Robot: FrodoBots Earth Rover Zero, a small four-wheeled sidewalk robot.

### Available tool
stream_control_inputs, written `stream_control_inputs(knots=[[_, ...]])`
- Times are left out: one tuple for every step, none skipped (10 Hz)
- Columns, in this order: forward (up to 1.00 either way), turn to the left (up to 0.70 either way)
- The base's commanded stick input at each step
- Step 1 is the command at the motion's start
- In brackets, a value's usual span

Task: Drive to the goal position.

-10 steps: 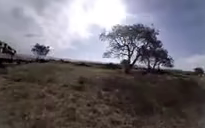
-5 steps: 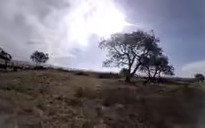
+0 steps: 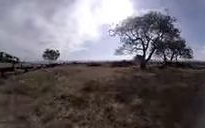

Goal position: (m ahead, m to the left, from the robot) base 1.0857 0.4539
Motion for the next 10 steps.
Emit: stream_control_inputs(knots=[[0.7, 0.0], [0.7, 0.0], [0.7, 0.0], [0.7, 0.0], [0.7, 0.0], [0.7, 0.0], [0.7, 0.0], [0.7, 0.0], [0.7, 0.0], [0.7, 0.0]])
